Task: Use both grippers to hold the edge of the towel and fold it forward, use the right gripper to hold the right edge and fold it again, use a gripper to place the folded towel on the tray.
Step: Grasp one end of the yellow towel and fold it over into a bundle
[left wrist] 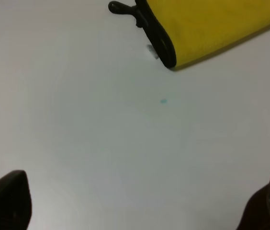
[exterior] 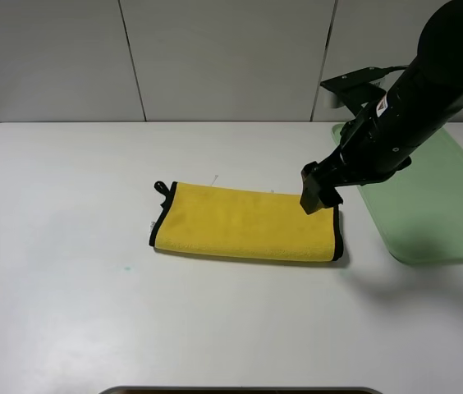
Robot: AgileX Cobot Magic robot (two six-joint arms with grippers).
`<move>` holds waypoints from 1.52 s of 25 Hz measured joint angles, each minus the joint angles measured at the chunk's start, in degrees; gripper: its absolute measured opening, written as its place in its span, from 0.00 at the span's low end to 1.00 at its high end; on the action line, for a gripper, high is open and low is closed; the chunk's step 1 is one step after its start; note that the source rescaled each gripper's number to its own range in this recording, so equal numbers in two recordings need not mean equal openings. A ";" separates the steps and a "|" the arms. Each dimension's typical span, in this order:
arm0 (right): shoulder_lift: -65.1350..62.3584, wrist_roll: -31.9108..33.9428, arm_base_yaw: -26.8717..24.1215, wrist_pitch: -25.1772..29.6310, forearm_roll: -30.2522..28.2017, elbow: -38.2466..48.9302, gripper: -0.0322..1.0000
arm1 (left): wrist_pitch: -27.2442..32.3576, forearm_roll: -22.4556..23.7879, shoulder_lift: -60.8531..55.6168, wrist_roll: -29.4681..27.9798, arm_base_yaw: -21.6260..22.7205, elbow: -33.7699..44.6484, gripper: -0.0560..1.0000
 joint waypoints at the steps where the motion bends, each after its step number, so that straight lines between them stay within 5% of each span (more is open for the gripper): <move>1: 0.00 0.00 0.00 0.00 0.05 0.00 1.00 | 1.08 0.00 -2.62 -0.73 0.00 0.52 0.99; 10: 0.00 0.00 0.00 0.00 0.04 0.00 1.00 | 6.73 -1.73 -17.35 -6.29 0.00 5.18 0.97; 23: 0.00 0.00 0.00 0.06 0.28 0.00 1.00 | 10.34 -1.74 -20.14 -6.48 0.00 5.12 0.91; 38: 0.00 0.00 0.00 0.06 1.52 0.00 1.00 | 10.34 5.31 -19.88 -11.06 0.00 4.53 0.91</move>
